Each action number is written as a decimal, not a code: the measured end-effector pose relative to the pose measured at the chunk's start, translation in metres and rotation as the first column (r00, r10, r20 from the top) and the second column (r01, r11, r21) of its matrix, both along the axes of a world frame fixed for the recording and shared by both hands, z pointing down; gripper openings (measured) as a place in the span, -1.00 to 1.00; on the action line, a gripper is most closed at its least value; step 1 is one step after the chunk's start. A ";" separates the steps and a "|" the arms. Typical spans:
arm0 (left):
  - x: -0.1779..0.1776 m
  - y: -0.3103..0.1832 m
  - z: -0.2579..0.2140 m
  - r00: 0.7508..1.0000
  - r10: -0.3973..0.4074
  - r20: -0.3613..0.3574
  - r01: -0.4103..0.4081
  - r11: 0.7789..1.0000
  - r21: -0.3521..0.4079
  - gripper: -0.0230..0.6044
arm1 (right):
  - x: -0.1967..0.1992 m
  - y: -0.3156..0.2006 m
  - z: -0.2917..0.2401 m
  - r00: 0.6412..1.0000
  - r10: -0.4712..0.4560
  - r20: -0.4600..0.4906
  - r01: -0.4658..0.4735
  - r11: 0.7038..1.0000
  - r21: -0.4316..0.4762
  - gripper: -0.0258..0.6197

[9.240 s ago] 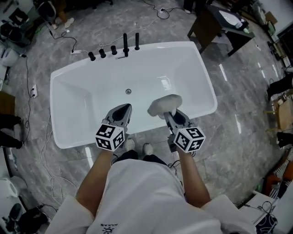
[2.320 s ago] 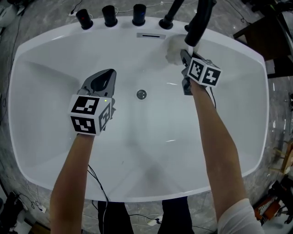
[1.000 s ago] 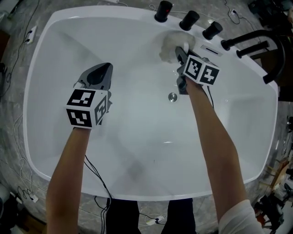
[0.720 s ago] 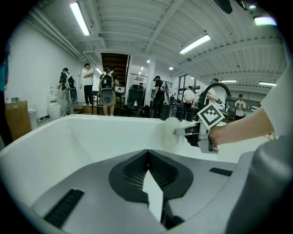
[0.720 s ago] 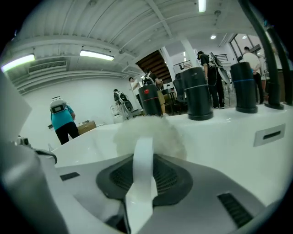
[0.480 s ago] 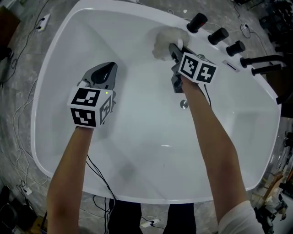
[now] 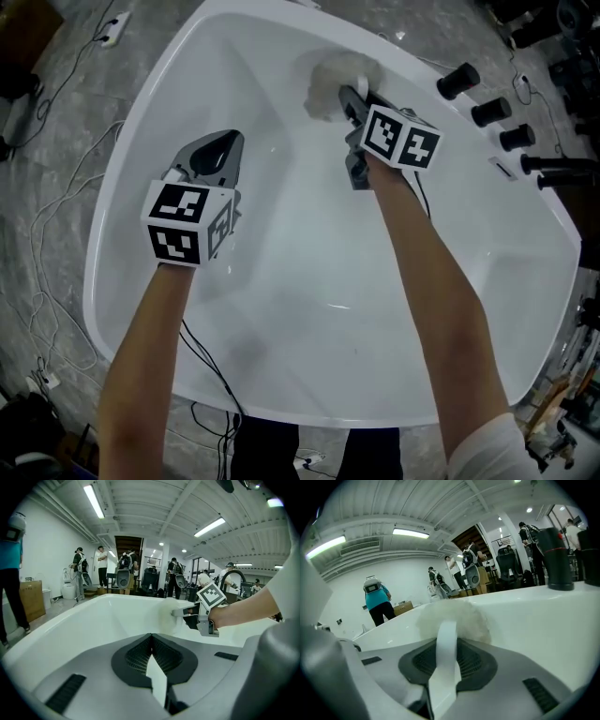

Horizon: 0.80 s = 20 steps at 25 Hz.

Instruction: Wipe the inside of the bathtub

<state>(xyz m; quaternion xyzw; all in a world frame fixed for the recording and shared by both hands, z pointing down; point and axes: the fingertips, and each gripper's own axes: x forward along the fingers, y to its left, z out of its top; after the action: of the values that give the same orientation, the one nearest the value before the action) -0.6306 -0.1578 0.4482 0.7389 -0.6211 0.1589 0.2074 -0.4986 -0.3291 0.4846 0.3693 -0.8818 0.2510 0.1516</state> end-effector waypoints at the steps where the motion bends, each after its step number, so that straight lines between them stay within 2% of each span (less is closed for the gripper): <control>1: -0.007 0.002 -0.001 1.000 -0.005 -0.002 0.005 1.000 0.004 -0.89 | -0.013 0.001 -0.001 1.000 -0.013 0.003 0.013 1.000 0.003 -0.62; 7: -0.044 0.009 -0.003 0.999 -0.041 -0.014 0.042 0.999 0.016 -0.89 | -0.079 0.002 0.000 0.999 -0.050 0.001 0.050 0.998 0.022 -0.62; 12: -0.060 0.015 -0.001 0.997 -0.063 -0.046 0.064 0.998 0.027 -0.89 | -0.117 0.005 0.007 0.998 -0.058 0.006 0.058 0.998 0.034 -0.62; 20: -0.068 0.033 0.019 0.996 -0.071 -0.060 0.072 0.997 0.012 -0.89 | -0.146 0.013 0.024 0.996 -0.087 -0.028 0.088 0.995 0.056 -0.62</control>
<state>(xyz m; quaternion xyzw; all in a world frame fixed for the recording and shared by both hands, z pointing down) -0.6983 -0.1252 0.4668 0.7219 -0.6419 0.1247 0.2262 -0.6446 -0.3166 0.5091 0.3377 -0.9020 0.2139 0.1630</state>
